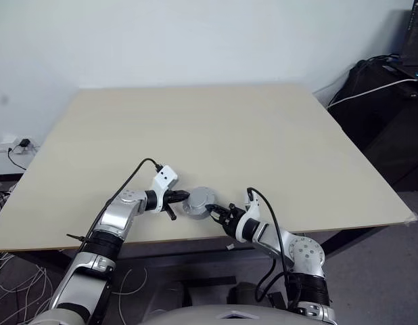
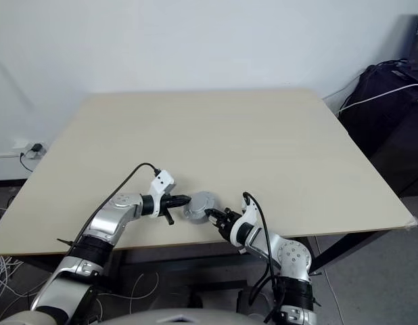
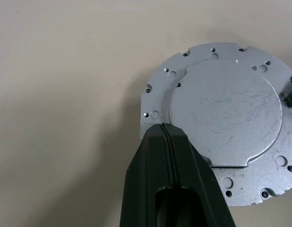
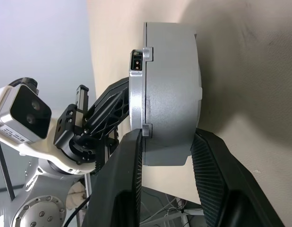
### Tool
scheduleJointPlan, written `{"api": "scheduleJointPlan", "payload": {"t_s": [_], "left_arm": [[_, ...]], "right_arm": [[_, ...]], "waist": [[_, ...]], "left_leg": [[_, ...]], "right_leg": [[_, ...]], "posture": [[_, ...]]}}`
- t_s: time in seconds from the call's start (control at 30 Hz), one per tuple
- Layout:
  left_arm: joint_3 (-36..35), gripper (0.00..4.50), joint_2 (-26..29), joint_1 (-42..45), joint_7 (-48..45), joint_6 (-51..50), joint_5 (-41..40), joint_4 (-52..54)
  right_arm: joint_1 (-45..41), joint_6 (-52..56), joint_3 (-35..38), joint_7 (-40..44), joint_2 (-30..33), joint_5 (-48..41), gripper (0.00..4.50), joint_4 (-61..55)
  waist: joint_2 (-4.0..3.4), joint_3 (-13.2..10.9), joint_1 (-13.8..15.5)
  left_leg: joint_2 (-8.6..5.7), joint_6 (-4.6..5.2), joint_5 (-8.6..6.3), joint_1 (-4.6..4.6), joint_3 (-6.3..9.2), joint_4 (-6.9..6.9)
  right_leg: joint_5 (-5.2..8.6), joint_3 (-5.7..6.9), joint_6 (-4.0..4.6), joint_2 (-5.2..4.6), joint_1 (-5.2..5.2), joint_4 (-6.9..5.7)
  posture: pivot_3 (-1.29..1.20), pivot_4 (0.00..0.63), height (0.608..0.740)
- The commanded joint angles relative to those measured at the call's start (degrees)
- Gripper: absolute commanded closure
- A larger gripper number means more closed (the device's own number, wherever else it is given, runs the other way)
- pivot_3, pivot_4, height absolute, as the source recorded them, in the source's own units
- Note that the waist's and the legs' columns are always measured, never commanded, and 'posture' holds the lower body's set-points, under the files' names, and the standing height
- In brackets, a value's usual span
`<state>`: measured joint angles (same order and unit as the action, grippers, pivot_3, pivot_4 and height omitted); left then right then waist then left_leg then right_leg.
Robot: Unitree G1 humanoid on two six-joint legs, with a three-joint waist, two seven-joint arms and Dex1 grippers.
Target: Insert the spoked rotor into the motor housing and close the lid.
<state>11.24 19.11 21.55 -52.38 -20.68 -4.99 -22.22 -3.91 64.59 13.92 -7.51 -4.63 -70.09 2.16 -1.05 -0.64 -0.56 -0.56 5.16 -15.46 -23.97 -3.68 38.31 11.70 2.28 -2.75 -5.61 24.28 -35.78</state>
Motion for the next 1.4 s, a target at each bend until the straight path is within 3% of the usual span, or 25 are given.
{"api": "scheduleJointPlan", "payload": {"t_s": [0.03,0.53,0.83,1.07,1.3,1.4], "left_arm": [[2.4,4.5,-1.8,-1.1,-1.9,-0.4,-1.0,1.9],[-8.3,4.5,-6.1,-6.0,3.7,-0.8,-9.6,10.3],[-19.5,4.5,-12.0,-13.1,7.0,-9.9,-28.8,19.3],[-28.3,4.5,-18.9,-22.5,19.2,-24.3,-47.4,26.8],[-27.9,4.5,-20.7,-30.0,23.0,-30.8,-55.5,30.2],[-28.3,3.93,-21.1,-32.0,24.3,-32.1,-57.9,29.7]], "right_arm": [[-1.2,-1.7,-1.3,1.1,-4.8,-2.5,3.28,-3.2],[-0.1,-2.1,-1.3,1.5,-4.0,-2.5,3.28,-3.5],[-0.1,-2.9,-1.5,1.9,-3.6,-3.2,3.28,-3.3],[-0.8,-3.6,-1.3,2.7,-3.4,-4.0,3.28,-3.3],[-2.6,-4.5,-1.3,3.2,-2.9,-4.3,3.28,-2.6],[-3.5,-4.8,-1.4,3.3,-2.8,-4.2,3.28,-2.6]], "waist": [[0.0,0.0,0.0],[0.02,0.0,0.0],[0.03,0.0,-0.4],[0.14,-0.1,-0.3],[0.42,-0.4,-0.2],[0.43,-0.5,-0.3]], "left_leg": [[0.0,0.01,0.01,0.0,0.0,0.0],[0.01,0.25,0.17,0.0,-0.02,0.02],[0.06,0.24,0.2,0.04,-0.02,0.01],[0.03,0.36,0.17,0.2,-0.02,0.24],[0.04,0.1,-0.01,0.3,0.05,0.37],[0.04,0.09,-0.02,0.3,0.04,0.37]], "right_leg": [[0.0,0.0,0.0,0.0,0.0,0.0],[-0.01,0.0,-0.02,0.02,0.0,-0.05],[0.0,-0.01,0.0,0.12,-0.02,-0.11],[-0.01,0.09,-0.09,0.16,-0.4,-0.03],[0.02,0.2,-0.16,0.18,-0.49,-0.03],[0.02,0.21,-0.15,0.18,-0.49,-0.02]], "posture": [[0.0,0.0,0.74],[0.0,0.0,0.74],[0.0,0.0,0.74],[0.0,0.0,0.74],[0.0,0.0,0.74],[0.0,0.0,0.74]]}}
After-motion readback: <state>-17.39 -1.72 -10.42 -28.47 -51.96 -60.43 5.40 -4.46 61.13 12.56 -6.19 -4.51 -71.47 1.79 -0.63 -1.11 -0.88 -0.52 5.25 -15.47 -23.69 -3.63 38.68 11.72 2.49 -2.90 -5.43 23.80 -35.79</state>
